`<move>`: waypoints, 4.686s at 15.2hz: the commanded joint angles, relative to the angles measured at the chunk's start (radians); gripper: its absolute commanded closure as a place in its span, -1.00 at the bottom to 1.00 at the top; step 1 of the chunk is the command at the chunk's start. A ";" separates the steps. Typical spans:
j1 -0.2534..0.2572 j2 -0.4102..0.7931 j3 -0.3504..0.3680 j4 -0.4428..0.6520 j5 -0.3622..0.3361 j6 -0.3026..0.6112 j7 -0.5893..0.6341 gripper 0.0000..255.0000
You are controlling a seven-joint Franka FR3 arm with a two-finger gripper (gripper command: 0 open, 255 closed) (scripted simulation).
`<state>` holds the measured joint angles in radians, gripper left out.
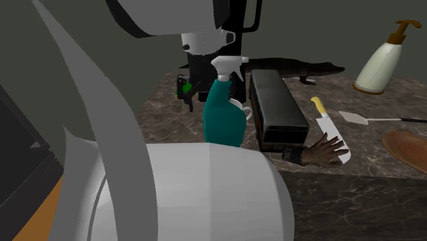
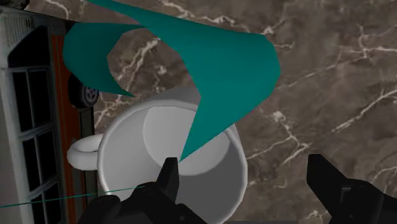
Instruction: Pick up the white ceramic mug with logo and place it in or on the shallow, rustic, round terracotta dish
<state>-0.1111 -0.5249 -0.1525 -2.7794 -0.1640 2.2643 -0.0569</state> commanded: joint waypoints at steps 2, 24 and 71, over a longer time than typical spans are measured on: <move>-0.001 0.029 -0.004 -0.016 -0.004 0.046 0.001 -1.00; 0.000 -0.022 0.002 0.021 0.003 -0.042 -0.004 1.00; -0.152 0.324 -0.736 0.657 -0.033 -0.230 -0.921 1.00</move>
<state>-0.2695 -0.2379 -0.8573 -2.1514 -0.2239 2.0284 -0.9356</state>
